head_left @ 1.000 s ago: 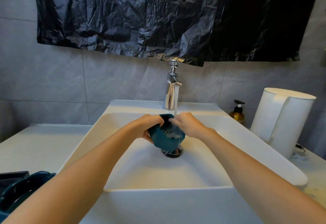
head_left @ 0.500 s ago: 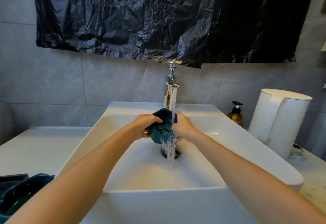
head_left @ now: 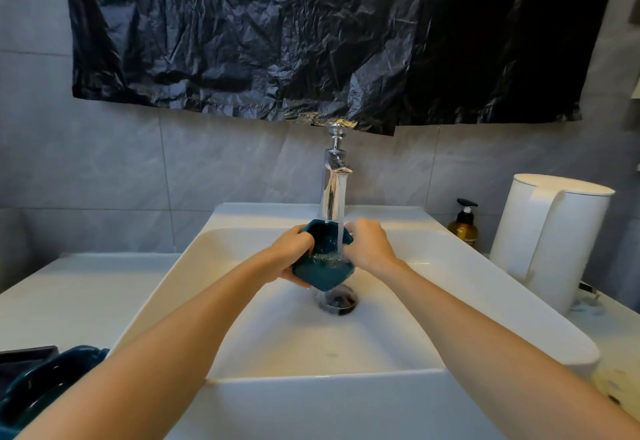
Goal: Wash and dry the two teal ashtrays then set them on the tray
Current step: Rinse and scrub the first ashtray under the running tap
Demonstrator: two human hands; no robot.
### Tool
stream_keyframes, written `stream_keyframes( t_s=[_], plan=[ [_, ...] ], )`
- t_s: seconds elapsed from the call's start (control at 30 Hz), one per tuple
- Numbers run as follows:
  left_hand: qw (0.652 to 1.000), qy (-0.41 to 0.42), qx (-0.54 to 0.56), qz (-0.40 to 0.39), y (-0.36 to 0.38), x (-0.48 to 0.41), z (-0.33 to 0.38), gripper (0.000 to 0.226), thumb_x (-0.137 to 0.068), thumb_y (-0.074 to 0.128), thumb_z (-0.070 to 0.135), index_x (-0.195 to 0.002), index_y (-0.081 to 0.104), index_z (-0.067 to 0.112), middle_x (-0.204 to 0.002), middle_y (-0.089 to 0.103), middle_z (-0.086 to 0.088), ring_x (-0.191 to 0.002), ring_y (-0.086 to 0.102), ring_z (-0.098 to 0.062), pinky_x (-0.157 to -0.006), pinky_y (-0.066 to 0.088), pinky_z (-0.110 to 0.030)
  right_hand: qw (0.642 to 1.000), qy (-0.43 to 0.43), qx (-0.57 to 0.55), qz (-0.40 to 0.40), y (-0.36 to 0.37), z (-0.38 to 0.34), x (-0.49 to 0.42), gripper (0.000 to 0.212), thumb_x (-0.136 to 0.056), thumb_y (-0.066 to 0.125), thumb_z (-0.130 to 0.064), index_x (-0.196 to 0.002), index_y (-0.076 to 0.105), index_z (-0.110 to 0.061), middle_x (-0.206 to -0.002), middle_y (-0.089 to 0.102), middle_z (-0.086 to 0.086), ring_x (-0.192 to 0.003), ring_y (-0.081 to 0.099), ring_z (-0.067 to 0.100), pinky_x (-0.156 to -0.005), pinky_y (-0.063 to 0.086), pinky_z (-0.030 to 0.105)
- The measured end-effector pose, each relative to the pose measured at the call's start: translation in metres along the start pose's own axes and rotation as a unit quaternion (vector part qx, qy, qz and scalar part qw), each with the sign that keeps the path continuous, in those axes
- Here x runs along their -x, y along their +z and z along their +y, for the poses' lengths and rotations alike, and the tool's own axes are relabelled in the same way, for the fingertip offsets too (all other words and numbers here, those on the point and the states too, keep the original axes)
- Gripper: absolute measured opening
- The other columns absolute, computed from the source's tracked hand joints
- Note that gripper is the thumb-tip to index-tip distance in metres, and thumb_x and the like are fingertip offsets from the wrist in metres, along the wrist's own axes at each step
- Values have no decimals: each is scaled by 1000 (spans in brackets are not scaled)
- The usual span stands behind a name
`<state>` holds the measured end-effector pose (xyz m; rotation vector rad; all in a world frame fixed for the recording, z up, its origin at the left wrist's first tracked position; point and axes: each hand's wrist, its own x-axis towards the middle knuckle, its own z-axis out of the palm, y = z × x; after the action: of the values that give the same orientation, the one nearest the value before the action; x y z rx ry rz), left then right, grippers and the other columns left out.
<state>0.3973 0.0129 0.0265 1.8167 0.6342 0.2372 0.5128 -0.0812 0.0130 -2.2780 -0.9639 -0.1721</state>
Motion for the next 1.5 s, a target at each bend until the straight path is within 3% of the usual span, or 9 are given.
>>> stream_keyframes(
  t_s=[0.17, 0.43, 0.6, 0.77, 0.87, 1.0, 1.17, 1.33, 1.5],
  plan=[
    [997, -11, -67, -40, 6, 5, 0, 37, -87, 33, 9, -118, 52, 17, -103, 66, -14, -90, 66, -28, -67, 60, -42, 991, -106, 79, -26, -9, 2, 1, 23, -83, 73, -24, -68, 60, -14, -74, 59, 7, -68, 52, 23, -51, 33, 25],
    [999, -8, -39, 26, 1, 2, -1, 19, -91, 38, 12, -105, 50, 15, -89, 60, -8, -84, 61, -24, -62, 57, -35, 988, -91, 51, -118, -9, -2, 2, 38, -98, 52, -23, -60, 52, -15, -70, 56, 8, -67, 53, 24, -57, 39, 30],
    [999, -20, -25, 26, 0, 0, -1, 17, -89, 40, 15, -102, 52, 14, -88, 62, -9, -86, 62, -26, -63, 57, -35, 995, -69, 26, -73, -11, -2, 3, 46, -93, 61, -30, -50, 48, -20, -54, 43, -1, -50, 38, 14, -49, 31, 24],
    [999, -15, -18, 27, -1, 0, -2, 22, -88, 43, 15, -108, 53, 20, -90, 61, -6, -84, 60, -22, -65, 57, -35, 985, -34, 6, -167, -4, -2, 6, 22, -99, 47, -18, -78, 50, -14, -80, 54, 6, -78, 54, 25, -56, 40, 27],
    [1000, 10, 23, -6, 0, -3, -2, 45, -94, 43, 20, -136, 41, 36, -116, 55, -5, -106, 55, -25, -69, 56, -35, 993, -3, 2, -114, -9, -5, 7, 15, -97, 45, -12, -88, 58, -11, -94, 60, 10, -78, 59, 26, -58, 49, 30],
    [995, 71, 72, 12, 0, -11, 0, 51, -92, 49, 6, -139, 42, 24, -129, 55, -13, -110, 58, -27, -77, 57, -37, 997, 61, -14, -44, -21, -8, 9, 19, -94, 43, -3, -103, 59, -5, -95, 60, 15, -64, 68, 31, -51, 57, 38],
    [981, 121, -141, 52, 9, -12, -10, 60, -85, 61, -5, -139, 42, 12, -134, 52, -13, -115, 56, -30, -73, 57, -32, 993, 34, 114, -20, -21, -12, 15, 20, -95, 49, -9, -113, 57, -8, -110, 62, 14, -94, 60, 31, -69, 49, 32],
    [979, 104, -144, 95, 21, -25, -11, 45, -86, 56, -4, -129, 52, 8, -114, 60, -13, -87, 63, -27, -67, 60, -34, 980, -5, 194, 36, -25, -13, 15, 22, -94, 48, -8, -116, 51, -7, -114, 61, 15, -102, 58, 35, -70, 38, 35],
    [989, 62, -72, 113, 31, -36, -3, 34, -100, 41, 30, -120, 56, 7, -106, 65, -15, -78, 68, -28, -61, 60, -33, 980, 17, 173, 96, -28, -12, 12, 25, -94, 45, -11, -119, 45, -9, -115, 57, 11, -100, 60, 34, -70, 39, 36]
  ],
)
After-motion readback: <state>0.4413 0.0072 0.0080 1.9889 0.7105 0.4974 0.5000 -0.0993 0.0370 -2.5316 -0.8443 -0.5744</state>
